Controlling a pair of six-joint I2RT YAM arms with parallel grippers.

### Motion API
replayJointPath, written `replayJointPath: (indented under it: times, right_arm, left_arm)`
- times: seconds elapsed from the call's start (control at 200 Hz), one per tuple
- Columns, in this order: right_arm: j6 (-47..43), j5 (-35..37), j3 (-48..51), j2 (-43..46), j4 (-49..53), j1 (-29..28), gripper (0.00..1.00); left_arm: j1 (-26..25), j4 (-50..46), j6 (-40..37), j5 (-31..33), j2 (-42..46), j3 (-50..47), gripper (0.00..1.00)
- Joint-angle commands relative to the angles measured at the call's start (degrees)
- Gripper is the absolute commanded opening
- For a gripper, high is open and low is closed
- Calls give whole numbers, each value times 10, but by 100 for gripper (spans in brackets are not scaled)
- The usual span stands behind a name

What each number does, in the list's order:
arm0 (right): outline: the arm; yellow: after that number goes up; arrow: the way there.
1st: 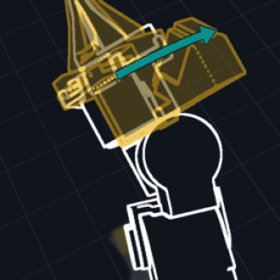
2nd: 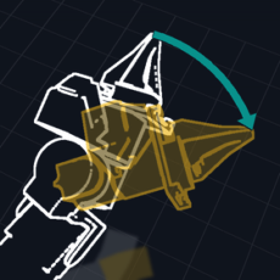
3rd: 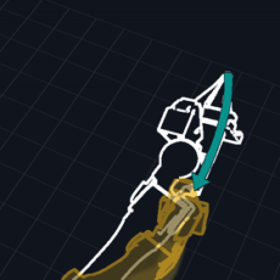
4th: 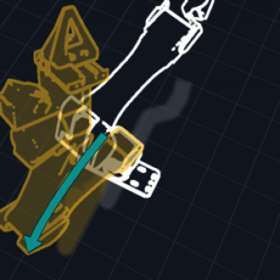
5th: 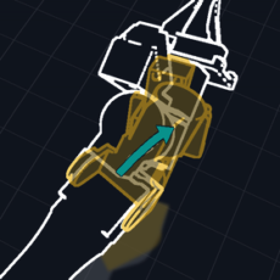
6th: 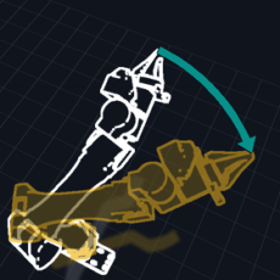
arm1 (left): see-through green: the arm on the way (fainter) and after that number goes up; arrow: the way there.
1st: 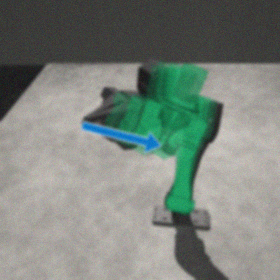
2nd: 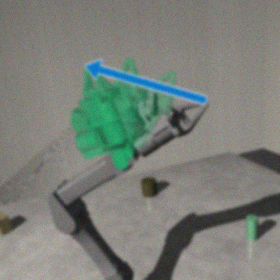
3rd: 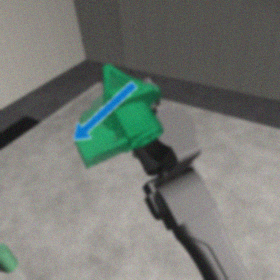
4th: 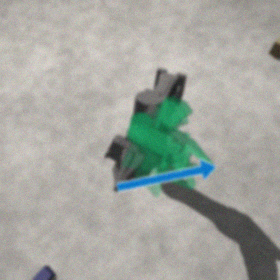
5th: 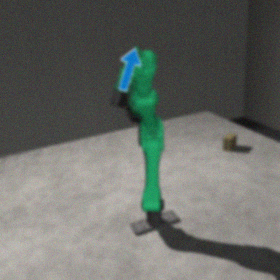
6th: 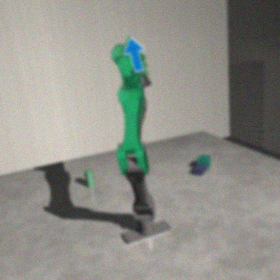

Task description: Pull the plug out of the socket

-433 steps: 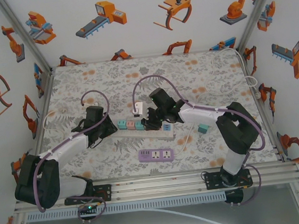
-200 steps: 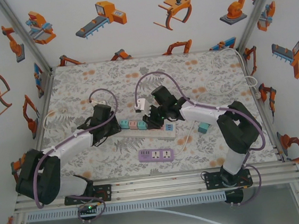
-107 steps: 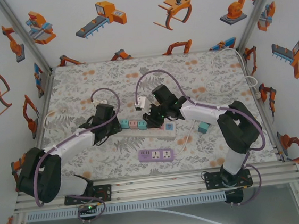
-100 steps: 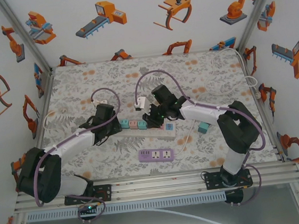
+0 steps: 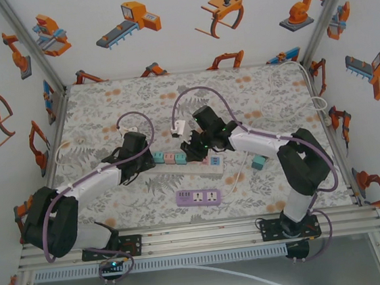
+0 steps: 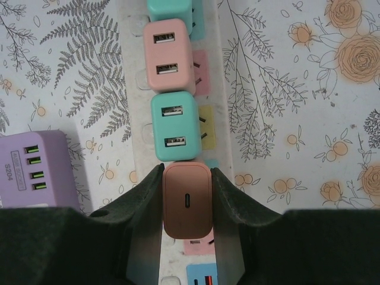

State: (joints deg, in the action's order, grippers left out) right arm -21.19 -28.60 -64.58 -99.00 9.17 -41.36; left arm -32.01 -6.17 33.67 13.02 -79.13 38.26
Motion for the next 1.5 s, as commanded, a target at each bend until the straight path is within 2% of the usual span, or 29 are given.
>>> replayJointPath:
  times: [0.0, 0.17, 0.356, 0.596, 0.776, 0.891, 1.107, 1.227, 1.342, 1.457, 1.492]
  right_arm:
    - [11, -34, -31, 23, -83, -9, 3]
    - [21, -33, -20, 28, -90, -8, 3]
    - [65, 26, 4, 86, -91, 11, 3]
    - [254, 99, 65, 201, -95, 86, 4]
    - [390, 119, 118, 289, -59, 196, 4]
    - [467, 111, 169, 332, -46, 292, 4]
    - [602, 51, 281, 368, -98, 515, 5]
    - [647, 38, 324, 352, -141, 615, 4]
    - [695, 50, 358, 332, -182, 674, 4]
    - [711, 61, 382, 303, -227, 692, 5]
    - [711, 63, 385, 293, -232, 692, 5]
  left_arm:
    - [-16, -109, -23, -24, -53, -36, 44]
    - [-16, -108, -22, -30, -47, -37, 44]
    - [-16, -120, -19, -37, -17, -33, 45]
    - [-16, -155, -12, -47, 49, -6, 49]
    - [-15, -183, -16, -52, 116, 21, 53]
    - [-16, -178, -30, -78, 168, 28, 56]
    - [-22, -96, -92, -265, 269, 24, 66]
    - [-27, -43, -105, -331, 310, 13, 75]
    - [-32, -18, -115, -349, 336, -1, 85]
    - [-34, -15, -120, -340, 348, -12, 100]
    - [-34, -16, -120, -335, 350, -15, 97]
